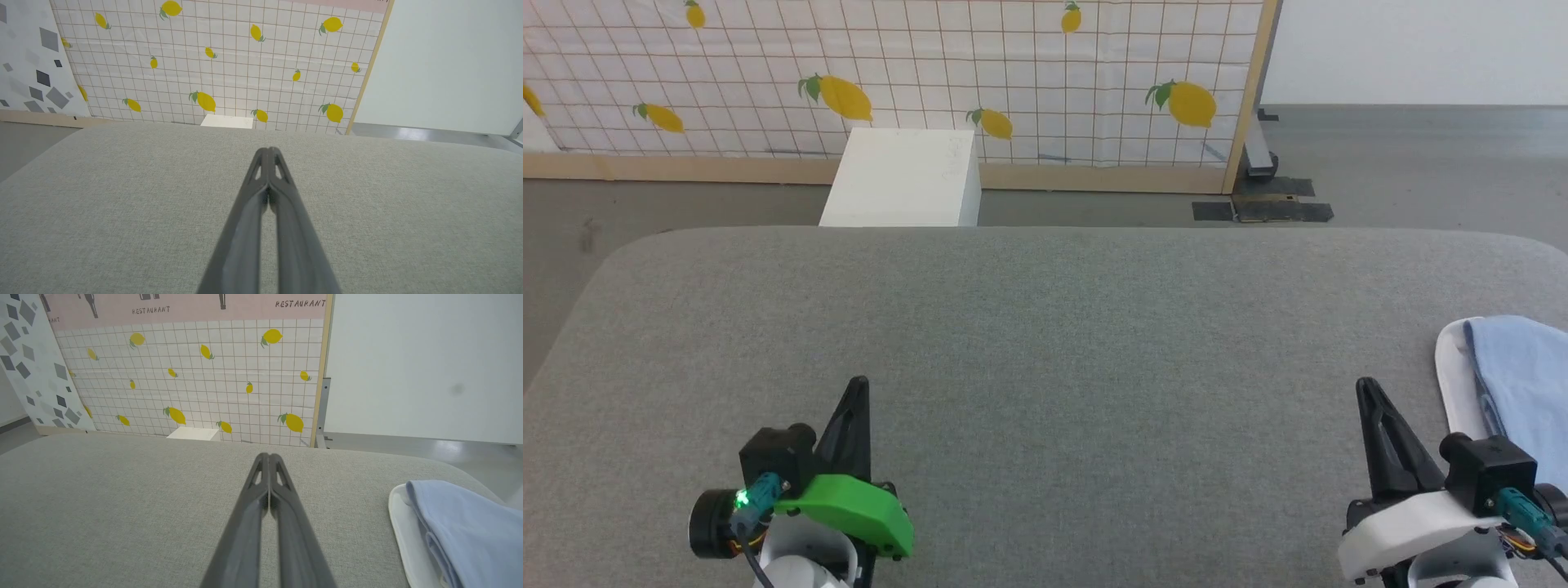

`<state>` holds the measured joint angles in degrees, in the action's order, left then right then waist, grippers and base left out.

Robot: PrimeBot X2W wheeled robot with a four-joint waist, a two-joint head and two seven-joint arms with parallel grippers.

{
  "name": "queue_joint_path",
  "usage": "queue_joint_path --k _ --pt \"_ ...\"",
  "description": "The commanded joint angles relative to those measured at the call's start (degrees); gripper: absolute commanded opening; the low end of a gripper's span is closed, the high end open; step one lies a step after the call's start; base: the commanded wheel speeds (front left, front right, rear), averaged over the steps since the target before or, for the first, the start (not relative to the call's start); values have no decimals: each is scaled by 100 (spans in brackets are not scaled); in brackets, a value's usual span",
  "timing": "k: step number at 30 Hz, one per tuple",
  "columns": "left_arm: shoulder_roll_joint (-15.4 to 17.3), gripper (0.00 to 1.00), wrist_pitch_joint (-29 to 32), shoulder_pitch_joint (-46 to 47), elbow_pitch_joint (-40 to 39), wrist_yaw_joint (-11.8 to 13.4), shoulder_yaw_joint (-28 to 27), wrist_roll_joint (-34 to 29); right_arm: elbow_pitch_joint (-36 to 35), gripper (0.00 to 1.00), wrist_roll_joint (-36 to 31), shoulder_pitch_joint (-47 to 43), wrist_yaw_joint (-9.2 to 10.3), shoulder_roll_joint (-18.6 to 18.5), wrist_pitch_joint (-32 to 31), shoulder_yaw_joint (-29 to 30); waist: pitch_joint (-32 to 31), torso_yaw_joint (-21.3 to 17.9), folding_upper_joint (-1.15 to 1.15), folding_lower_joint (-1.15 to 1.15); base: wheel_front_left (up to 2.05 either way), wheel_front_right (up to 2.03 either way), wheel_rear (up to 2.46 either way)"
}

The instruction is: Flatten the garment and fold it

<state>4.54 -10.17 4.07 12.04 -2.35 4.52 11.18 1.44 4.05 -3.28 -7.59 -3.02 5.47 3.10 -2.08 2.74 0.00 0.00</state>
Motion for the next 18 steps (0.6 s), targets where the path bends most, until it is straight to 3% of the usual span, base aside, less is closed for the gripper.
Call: queue_joint_path --k 1,18 --pt "-28 0 39 -93 -65 38 -22 -112 -29 0 -32 93 3 5 -27 -22 4 -5 0 0 0 0 0" --pt "-56 0 237 -156 -296 78 -109 -315 -52 0 -107 141 5 6 -132 -81 45 -60 0 0 0 0 0"
